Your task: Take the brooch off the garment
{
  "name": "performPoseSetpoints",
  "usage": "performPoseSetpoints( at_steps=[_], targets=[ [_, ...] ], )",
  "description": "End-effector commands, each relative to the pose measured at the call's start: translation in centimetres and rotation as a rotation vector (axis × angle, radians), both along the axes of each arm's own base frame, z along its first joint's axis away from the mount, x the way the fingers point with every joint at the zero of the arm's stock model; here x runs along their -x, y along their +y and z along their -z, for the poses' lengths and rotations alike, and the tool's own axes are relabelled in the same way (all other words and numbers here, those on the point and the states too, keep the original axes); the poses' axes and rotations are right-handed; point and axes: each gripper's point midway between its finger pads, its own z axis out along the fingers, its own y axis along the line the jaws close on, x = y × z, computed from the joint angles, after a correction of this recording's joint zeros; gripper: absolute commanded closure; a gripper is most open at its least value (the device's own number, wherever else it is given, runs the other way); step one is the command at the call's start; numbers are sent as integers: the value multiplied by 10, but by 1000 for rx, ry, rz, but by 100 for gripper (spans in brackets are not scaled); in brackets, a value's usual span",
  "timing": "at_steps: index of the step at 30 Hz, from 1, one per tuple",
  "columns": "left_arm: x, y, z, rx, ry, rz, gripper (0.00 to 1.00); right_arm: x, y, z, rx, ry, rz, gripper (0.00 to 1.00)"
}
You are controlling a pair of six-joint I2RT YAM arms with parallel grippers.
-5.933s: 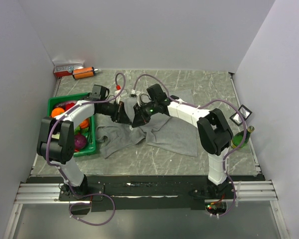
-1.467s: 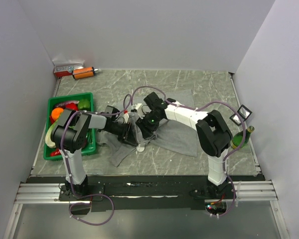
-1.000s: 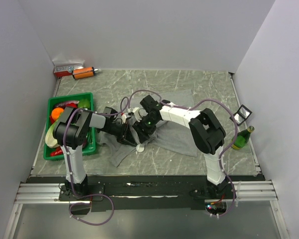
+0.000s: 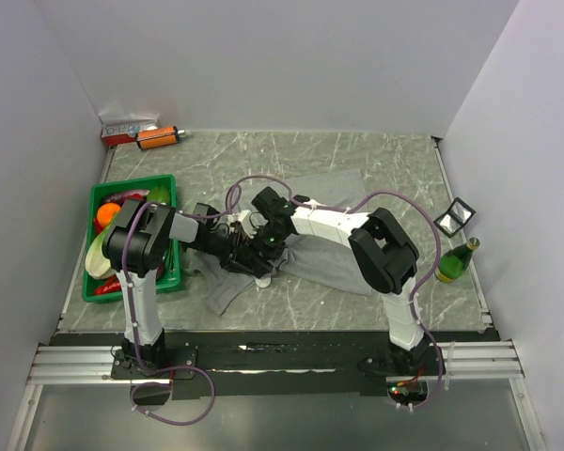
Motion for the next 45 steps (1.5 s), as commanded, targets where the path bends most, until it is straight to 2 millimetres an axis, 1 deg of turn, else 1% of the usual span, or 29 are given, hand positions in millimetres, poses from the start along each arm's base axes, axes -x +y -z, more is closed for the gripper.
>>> performPoseSetpoints(
  at_steps=[1, 6, 13, 27, 34, 40, 45],
  targets=[
    [5, 14, 40, -139, 81, -51, 76, 17, -7, 34, 64, 21, -47, 29],
    [3, 17, 43, -148, 85, -59, 76, 19, -11, 37, 67, 7, -63, 32],
    [1, 18, 45, -152, 85, -64, 76, 25, -16, 46, 95, -33, -100, 32],
    [3, 18, 46, -152, 86, -61, 76, 23, -18, 59, 144, -20, -78, 33],
    [1, 18, 44, -146, 79, -63, 76, 25, -29, 75, 235, -18, -101, 34],
    [1, 18, 44, -145, 81, -62, 76, 24, -31, 81, 259, -57, -133, 35],
    [0, 19, 46, -147, 90, -69, 76, 28, -32, 91, 298, -108, -181, 36]
  ],
)
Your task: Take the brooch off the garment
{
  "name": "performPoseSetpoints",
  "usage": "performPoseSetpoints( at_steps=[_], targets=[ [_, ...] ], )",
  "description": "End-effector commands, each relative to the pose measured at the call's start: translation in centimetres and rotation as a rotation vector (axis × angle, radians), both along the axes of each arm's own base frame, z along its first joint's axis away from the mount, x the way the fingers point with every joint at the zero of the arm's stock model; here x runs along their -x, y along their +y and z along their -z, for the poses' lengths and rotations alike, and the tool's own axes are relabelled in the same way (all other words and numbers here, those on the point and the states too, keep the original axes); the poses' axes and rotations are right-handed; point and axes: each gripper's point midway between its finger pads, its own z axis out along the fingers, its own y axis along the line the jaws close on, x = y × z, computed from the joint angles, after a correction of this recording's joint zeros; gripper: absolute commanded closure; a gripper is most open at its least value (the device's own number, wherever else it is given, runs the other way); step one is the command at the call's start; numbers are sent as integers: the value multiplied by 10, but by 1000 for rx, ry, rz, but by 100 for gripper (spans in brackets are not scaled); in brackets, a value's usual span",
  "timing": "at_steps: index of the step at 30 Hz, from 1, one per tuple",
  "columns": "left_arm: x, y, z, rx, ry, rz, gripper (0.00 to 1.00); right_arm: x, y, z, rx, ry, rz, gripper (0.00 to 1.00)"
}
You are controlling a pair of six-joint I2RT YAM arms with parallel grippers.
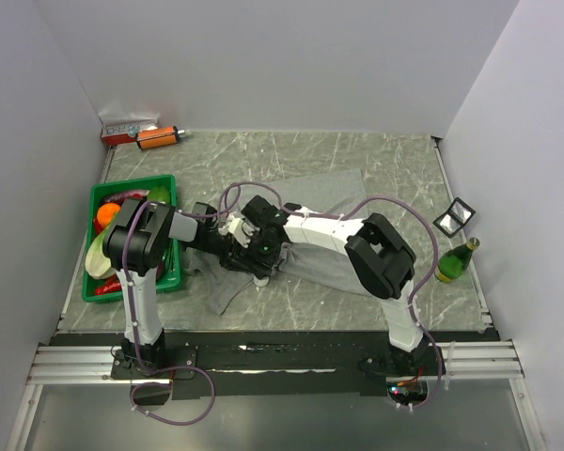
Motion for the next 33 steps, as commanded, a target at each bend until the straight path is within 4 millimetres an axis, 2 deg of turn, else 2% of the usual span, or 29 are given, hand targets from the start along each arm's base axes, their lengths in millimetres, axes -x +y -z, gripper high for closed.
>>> performPoseSetpoints(
  at_steps=[1, 9, 11, 12, 13, 14, 15, 18, 24, 28, 33],
  targets=[
    [6, 17, 45, -165, 105, -64, 76, 30, -32, 79, 214, 45, -77, 36],
    [6, 19, 44, -165, 103, -66, 76, 32, -33, 88, 256, 73, -46, 36],
    [5, 20, 43, -166, 95, -68, 76, 39, -32, 82, 213, 125, -11, 36],
    [5, 20, 43, -167, 95, -71, 76, 36, -25, 65, 149, 107, -2, 36],
    [6, 20, 41, -162, 93, -69, 76, 37, -16, 55, 74, 119, -8, 35],
    [6, 20, 41, -163, 87, -70, 76, 43, -20, 53, 60, 130, -5, 35],
    [5, 21, 41, -164, 87, -74, 76, 42, -18, 40, 24, 119, -4, 34],
    [4, 22, 40, -163, 81, -79, 76, 49, -14, 30, -19, 192, 18, 33],
    [2, 22, 40, -167, 74, -82, 77, 46, -8, 36, -6, 309, 115, 34],
    [3, 23, 40, -168, 78, -83, 77, 39, -8, 42, 26, 300, 131, 35],
    [1, 23, 41, -169, 82, -86, 77, 39, -15, 50, 63, 294, 114, 37]
  ],
)
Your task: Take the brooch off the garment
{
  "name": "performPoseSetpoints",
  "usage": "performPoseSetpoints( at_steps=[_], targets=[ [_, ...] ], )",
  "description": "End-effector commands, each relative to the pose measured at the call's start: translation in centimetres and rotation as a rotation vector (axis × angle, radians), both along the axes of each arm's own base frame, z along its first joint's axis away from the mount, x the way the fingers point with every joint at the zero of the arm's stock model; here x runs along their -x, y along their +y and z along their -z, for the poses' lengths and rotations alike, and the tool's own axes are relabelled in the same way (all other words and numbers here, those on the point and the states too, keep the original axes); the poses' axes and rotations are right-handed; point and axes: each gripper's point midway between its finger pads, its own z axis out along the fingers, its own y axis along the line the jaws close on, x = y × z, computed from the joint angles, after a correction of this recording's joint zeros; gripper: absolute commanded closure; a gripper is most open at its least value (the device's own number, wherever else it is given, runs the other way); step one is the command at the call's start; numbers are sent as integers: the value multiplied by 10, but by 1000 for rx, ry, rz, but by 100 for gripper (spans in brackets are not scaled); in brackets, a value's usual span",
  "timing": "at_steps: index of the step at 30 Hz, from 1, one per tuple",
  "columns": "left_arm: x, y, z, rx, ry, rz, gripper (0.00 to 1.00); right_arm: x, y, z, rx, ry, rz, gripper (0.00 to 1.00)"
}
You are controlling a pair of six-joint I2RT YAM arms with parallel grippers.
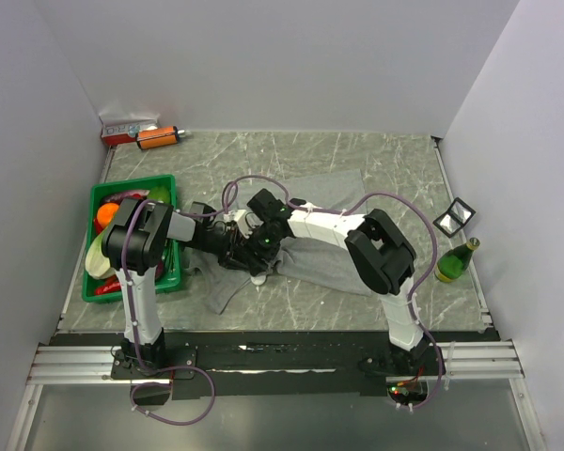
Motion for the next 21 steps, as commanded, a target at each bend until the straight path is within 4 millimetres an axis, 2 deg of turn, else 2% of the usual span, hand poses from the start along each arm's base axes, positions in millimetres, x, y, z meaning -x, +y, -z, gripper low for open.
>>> performPoseSetpoints(
  at_steps=[1, 6, 11, 17, 21],
  targets=[
    [6, 19, 41, -180, 105, -71, 77, 41, -32, 58, 178, 162, -30, 38],
    [6, 19, 43, -182, 111, -73, 77, 42, -43, 68, 238, 156, -46, 41],
    [5, 19, 42, -175, 123, -77, 77, 34, -54, 78, 299, 93, -88, 45],
    [4, 18, 41, -169, 133, -78, 77, 33, -50, 81, 307, 42, -134, 44],
    [4, 19, 42, -171, 139, -79, 77, 43, -47, 84, 314, -4, -198, 43]
  ],
)
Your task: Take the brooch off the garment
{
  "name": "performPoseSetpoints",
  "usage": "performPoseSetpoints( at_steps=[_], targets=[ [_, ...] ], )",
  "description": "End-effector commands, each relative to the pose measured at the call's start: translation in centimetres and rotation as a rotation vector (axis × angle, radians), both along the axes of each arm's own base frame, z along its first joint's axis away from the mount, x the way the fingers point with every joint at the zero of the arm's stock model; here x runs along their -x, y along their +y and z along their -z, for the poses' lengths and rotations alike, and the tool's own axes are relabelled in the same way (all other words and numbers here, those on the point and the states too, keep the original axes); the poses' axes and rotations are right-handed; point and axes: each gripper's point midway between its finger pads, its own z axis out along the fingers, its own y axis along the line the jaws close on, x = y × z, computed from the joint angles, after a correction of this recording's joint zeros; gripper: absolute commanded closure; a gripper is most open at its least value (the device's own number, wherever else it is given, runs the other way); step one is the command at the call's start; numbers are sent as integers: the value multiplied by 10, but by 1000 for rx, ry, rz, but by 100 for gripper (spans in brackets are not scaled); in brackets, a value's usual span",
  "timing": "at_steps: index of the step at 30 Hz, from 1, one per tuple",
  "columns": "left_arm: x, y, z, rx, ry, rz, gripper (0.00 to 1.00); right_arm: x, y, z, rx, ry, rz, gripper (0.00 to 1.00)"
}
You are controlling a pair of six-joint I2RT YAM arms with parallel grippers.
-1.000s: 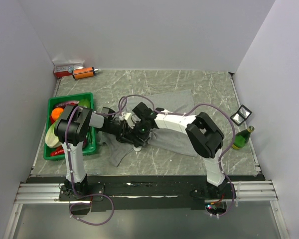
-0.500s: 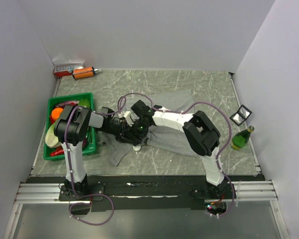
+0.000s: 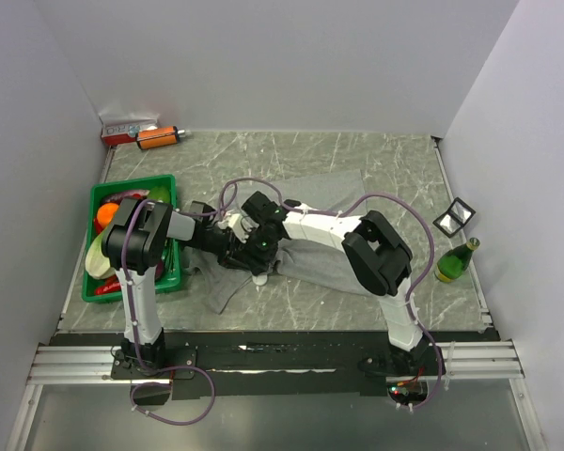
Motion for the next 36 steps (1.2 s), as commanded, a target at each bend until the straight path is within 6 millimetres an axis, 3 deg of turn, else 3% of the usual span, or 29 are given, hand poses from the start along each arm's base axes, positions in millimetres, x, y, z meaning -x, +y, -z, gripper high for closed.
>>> performPoseSetpoints(
  at_steps=[1, 9, 17, 21, 24, 28, 31, 36],
  targets=[
    [6, 18, 43, -170, 135, -75, 77, 47, -44, 78, 256, 61, -116, 43],
    [5, 22, 46, -178, 140, -82, 77, 49, -40, 78, 247, 21, -155, 43],
    [3, 22, 45, -171, 134, -82, 77, 68, -38, 58, 116, 148, -172, 40],
    [3, 22, 41, -161, 120, -72, 76, 59, -37, 50, 104, 136, -136, 39],
    [0, 18, 21, -91, 57, -39, 73, 30, -39, 18, 14, 78, -48, 37],
    [-1, 15, -13, -3, -47, 10, 65, -10, -48, -47, -112, -27, 84, 35],
    [-6, 15, -31, 2, -147, 35, 60, -19, -58, -80, -181, -100, 131, 34],
    [-13, 19, -53, -43, -265, 25, 59, -5, -63, -92, -198, -57, 175, 34]
  ],
)
